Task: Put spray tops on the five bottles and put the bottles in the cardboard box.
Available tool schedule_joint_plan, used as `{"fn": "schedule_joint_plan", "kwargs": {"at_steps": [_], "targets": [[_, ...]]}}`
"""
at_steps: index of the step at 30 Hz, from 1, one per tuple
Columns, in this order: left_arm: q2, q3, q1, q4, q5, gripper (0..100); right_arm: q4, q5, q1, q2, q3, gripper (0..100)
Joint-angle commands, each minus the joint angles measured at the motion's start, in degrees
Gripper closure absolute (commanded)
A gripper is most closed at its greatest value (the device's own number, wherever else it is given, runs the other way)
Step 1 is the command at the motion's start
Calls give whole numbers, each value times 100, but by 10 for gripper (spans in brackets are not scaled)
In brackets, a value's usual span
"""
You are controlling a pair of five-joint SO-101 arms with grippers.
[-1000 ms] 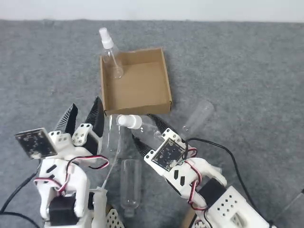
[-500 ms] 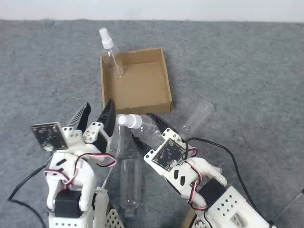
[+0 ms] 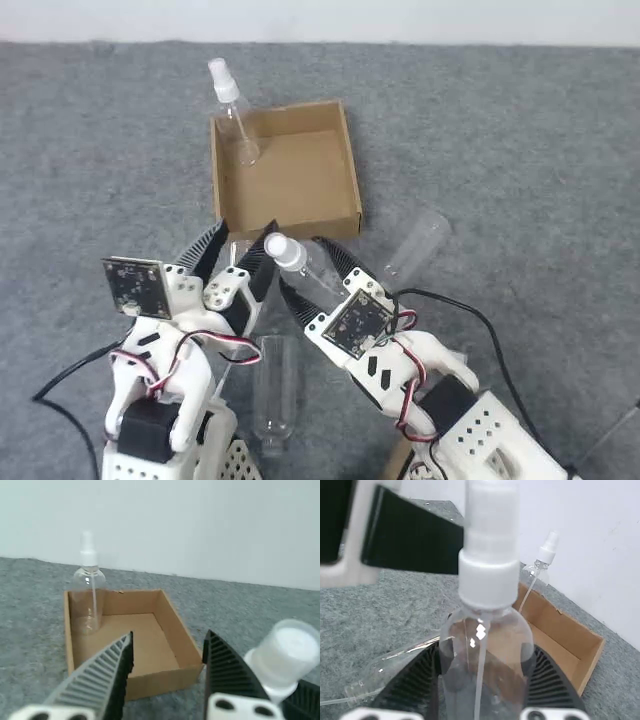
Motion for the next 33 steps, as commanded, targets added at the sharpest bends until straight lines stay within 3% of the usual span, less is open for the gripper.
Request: {"fn": "schedule_joint_plan", "kwargs": {"at_steps": [1, 11, 33], "targets": [[-114, -84, 211, 35, -18, 790, -84, 35, 4, -101, -202, 908], [-114, -180, 721, 378, -413, 790, -75, 35, 4, -101, -202, 908], [-114, -295, 448, 387, -404, 790, -75, 53, 22, -154, -202, 908]]}}
